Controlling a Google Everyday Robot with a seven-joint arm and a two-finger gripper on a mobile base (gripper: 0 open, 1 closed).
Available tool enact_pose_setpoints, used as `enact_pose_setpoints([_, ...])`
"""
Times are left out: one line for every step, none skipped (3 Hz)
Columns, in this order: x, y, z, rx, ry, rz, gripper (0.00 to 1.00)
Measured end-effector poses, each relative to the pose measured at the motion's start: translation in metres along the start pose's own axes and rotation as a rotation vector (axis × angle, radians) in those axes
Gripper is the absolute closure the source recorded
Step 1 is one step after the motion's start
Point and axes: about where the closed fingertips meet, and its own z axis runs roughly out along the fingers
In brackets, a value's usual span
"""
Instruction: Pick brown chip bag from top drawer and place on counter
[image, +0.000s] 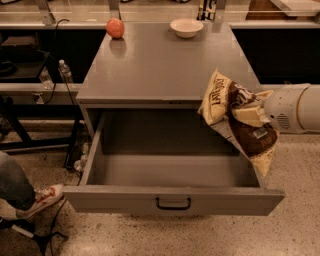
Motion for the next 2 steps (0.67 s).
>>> enact_pose_setpoints([-0.001,0.001,0.002,-0.003,0.000,-0.002,1.00])
enact_pose_setpoints([-0.030,-0.015,0.020,-0.006,-0.042,-0.093,1.00])
